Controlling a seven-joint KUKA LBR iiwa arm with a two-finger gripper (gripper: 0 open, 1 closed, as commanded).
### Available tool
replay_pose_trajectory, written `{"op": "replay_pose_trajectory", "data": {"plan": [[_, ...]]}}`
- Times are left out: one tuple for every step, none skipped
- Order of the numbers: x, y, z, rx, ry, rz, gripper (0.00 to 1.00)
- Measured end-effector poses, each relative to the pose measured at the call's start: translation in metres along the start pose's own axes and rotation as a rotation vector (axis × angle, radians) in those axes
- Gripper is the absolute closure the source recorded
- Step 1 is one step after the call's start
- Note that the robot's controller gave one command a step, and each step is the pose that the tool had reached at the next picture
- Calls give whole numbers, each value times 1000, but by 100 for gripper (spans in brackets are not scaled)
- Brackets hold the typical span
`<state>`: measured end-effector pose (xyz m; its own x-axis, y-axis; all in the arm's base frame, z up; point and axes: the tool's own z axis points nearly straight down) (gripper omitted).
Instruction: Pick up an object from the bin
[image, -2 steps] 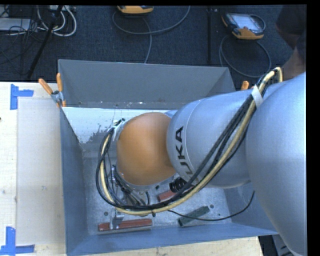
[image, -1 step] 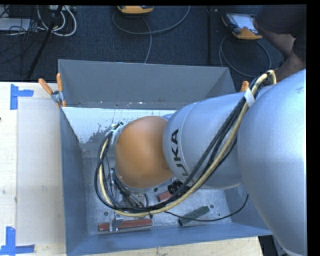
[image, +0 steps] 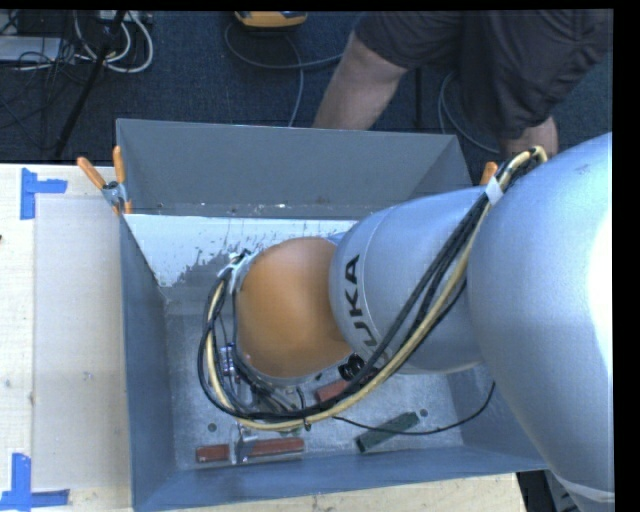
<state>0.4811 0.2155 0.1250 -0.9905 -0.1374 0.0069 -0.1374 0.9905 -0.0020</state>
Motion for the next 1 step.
{"op": "replay_pose_trajectory", "data": {"plan": [[6, -38, 51, -6, -20, -93, 100]]}}
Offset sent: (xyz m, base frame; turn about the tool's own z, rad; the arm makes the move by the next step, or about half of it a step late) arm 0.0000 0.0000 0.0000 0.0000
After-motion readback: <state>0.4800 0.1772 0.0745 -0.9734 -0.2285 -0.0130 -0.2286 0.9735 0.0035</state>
